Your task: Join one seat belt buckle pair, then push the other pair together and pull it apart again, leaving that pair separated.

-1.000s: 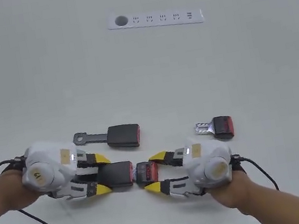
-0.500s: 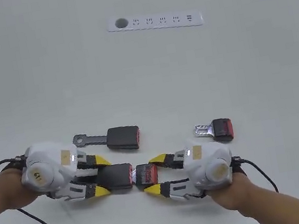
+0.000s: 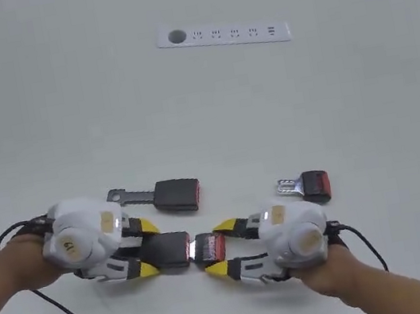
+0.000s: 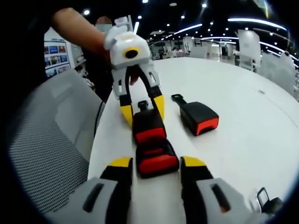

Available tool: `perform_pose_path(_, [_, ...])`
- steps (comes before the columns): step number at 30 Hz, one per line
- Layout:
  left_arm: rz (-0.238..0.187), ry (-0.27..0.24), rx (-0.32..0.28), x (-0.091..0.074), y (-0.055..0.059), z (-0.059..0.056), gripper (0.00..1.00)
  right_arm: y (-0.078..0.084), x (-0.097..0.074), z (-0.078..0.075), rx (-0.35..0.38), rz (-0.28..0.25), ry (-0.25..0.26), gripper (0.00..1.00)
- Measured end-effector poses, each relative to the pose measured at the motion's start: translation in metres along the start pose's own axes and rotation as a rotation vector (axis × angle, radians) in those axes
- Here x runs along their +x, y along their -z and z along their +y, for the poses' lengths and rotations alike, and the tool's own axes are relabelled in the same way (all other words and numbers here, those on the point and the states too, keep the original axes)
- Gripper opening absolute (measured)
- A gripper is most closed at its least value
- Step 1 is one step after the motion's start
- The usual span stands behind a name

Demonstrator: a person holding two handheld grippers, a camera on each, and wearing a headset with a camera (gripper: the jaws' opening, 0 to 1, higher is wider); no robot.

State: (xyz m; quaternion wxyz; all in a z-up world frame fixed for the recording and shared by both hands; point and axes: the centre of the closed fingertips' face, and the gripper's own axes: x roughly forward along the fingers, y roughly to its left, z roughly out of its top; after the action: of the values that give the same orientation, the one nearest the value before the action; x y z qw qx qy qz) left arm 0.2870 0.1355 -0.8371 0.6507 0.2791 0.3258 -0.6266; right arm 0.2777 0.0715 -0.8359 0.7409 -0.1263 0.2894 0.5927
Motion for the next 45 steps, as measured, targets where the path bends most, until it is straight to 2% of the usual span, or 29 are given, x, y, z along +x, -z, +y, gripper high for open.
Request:
perform_pose_path(2, [0.036, -0.025, -0.005, -0.001, 0.003, 0.002, 0.35, -0.008, -0.005, 0.003, 0.025, -0.039, 0.001, 0.67])
perform_pose_path(3, [0.071, -0.042, -0.028, -0.003, 0.007, 0.003, 0.36, -0.01, -0.009, 0.002, 0.027, -0.044, 0.009, 0.72])
perform_pose_path(4, [0.062, -0.057, -0.031, -0.005, 0.004, 0.004, 0.39, -0.011, -0.016, 0.0, 0.019, -0.047, 0.029, 0.73])
perform_pose_path(5, [0.034, -0.07, -0.04, -0.009, 0.0, 0.004, 0.42, -0.011, -0.021, -0.003, 0.015, -0.05, 0.042, 0.72])
perform_pose_path(6, [-0.022, -0.092, -0.088, -0.015, -0.009, 0.005, 0.49, -0.011, -0.029, -0.006, 0.019, -0.058, 0.056, 0.72])
perform_pose_path(9, [-0.102, -0.168, -0.14, -0.031, -0.019, 0.016, 0.64, -0.011, -0.047, -0.019, 0.026, -0.077, 0.103, 0.76])
perform_pose_path(12, [-0.128, -0.225, -0.179, -0.044, -0.02, 0.027, 0.72, -0.008, -0.064, -0.031, 0.045, -0.086, 0.122, 0.76])
perform_pose_path(14, [-0.138, -0.224, -0.181, -0.048, -0.022, 0.031, 0.72, -0.003, -0.075, -0.041, 0.055, -0.091, 0.139, 0.78])
perform_pose_path(16, [-0.142, -0.233, -0.181, -0.05, -0.024, 0.038, 0.72, 0.004, -0.086, -0.053, 0.062, -0.07, 0.167, 0.78])
perform_pose_path(20, [-0.124, -0.242, -0.146, -0.052, -0.028, 0.054, 0.72, 0.008, -0.102, -0.071, 0.047, -0.057, 0.191, 0.79])
perform_pose_path(24, [-0.13, -0.231, -0.113, -0.051, -0.039, 0.071, 0.72, 0.019, -0.117, -0.089, 0.025, -0.009, 0.2, 0.79])
perform_pose_path(26, [-0.115, -0.219, -0.097, -0.048, -0.041, 0.079, 0.72, 0.024, -0.122, -0.097, 0.025, -0.001, 0.201, 0.79])
perform_pose_path(29, [-0.083, -0.193, -0.055, -0.04, -0.042, 0.084, 0.71, 0.032, -0.132, -0.11, 0.019, 0.028, 0.21, 0.78])
perform_pose_path(34, [-0.064, -0.153, -0.012, -0.025, -0.045, 0.09, 0.69, 0.047, -0.144, -0.126, 0.031, 0.063, 0.216, 0.75])
perform_pose_path(40, [-0.008, -0.11, 0.006, -0.002, -0.032, 0.097, 0.68, 0.061, -0.144, -0.137, 0.045, 0.099, 0.191, 0.72])
perform_pose_path(45, [-0.004, -0.084, -0.005, 0.008, -0.027, 0.098, 0.62, 0.071, -0.139, -0.137, 0.05, 0.13, 0.148, 0.7])
